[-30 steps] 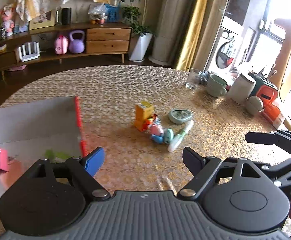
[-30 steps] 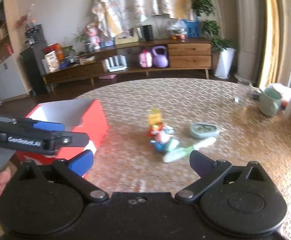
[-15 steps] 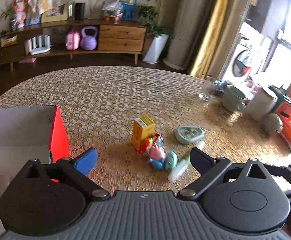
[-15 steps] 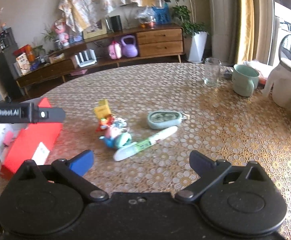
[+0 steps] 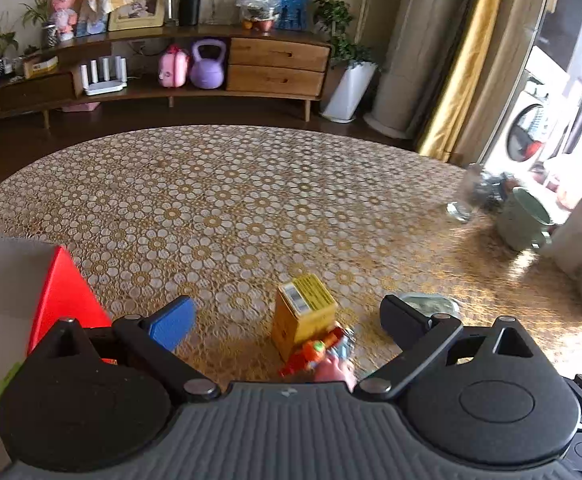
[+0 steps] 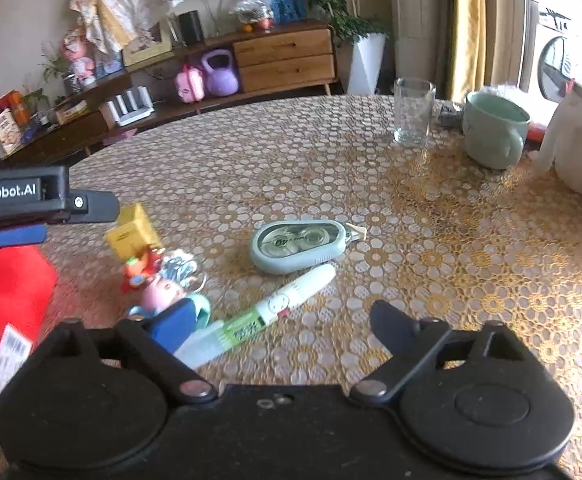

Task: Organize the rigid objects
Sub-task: 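Grasp the small yellow carton with the left tool while the right tool grasps the white marker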

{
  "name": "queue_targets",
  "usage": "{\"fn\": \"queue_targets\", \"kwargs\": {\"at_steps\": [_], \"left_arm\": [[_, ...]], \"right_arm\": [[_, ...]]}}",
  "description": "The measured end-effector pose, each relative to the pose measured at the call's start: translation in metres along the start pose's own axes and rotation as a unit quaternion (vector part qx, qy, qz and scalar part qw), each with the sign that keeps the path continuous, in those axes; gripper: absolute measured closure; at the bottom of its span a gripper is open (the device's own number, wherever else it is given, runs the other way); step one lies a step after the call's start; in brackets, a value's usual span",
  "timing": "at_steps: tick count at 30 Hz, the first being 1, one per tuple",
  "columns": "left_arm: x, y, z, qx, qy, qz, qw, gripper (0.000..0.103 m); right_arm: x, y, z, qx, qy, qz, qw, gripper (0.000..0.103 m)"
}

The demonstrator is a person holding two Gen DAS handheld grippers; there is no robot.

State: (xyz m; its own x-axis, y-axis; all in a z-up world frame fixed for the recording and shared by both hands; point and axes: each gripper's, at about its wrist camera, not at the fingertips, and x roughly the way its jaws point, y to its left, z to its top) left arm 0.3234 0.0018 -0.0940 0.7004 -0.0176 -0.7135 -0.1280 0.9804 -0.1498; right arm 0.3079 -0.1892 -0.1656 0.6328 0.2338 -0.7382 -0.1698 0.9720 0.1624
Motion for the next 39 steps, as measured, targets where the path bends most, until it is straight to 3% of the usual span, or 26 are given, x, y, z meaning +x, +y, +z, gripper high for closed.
{"fn": "queue_targets", "kwargs": {"at_steps": [6, 10, 18, 21, 23, 27, 31, 33, 39], "left_arm": [[0.029, -0.004, 0.004, -0.009, 0.012, 0.016, 0.9998, 0.003], [0.043, -0.005, 0.002, -0.014, 0.022, 0.023, 0.9994, 0.003], [0.055, -0.008, -0.005, -0.015, 0.026, 0.029, 0.9991, 0.005], [0.057, -0.007, -0.005, -0.012, 0.029, 0.028, 0.9991, 0.017], [0.058, -0.006, -0.005, -0.013, 0.032, 0.025, 0.9991, 0.032], [0.060, -0.004, -0.004, -0.020, 0.035, 0.012, 0.9991, 0.044], [0.056, -0.003, -0.004, -0.016, 0.035, -0.003, 0.9993, 0.064], [0.056, -0.003, -0.002, -0.016, 0.038, -0.004, 0.9991, 0.064], [0.051, 0.006, -0.001, -0.023, 0.038, -0.009, 0.9990, 0.066]], "right_arm": [[0.030, 0.004, 0.003, 0.025, 0.018, -0.021, 0.999, 0.019], [0.042, 0.002, 0.003, 0.046, 0.033, -0.028, 0.998, 0.028], [0.045, 0.013, -0.003, 0.020, 0.029, -0.071, 0.997, 0.039], [0.043, 0.015, -0.004, 0.006, 0.029, -0.079, 0.996, 0.047], [0.042, 0.014, -0.005, -0.005, 0.027, -0.085, 0.996, 0.058], [0.037, 0.008, -0.008, -0.007, 0.026, -0.072, 0.997, 0.066], [0.031, 0.005, -0.010, -0.001, 0.026, -0.055, 0.998, 0.077], [0.030, 0.003, -0.011, 0.005, 0.029, -0.056, 0.998, 0.086], [0.025, -0.004, -0.015, 0.014, 0.025, -0.047, 0.998, 0.087]]}}
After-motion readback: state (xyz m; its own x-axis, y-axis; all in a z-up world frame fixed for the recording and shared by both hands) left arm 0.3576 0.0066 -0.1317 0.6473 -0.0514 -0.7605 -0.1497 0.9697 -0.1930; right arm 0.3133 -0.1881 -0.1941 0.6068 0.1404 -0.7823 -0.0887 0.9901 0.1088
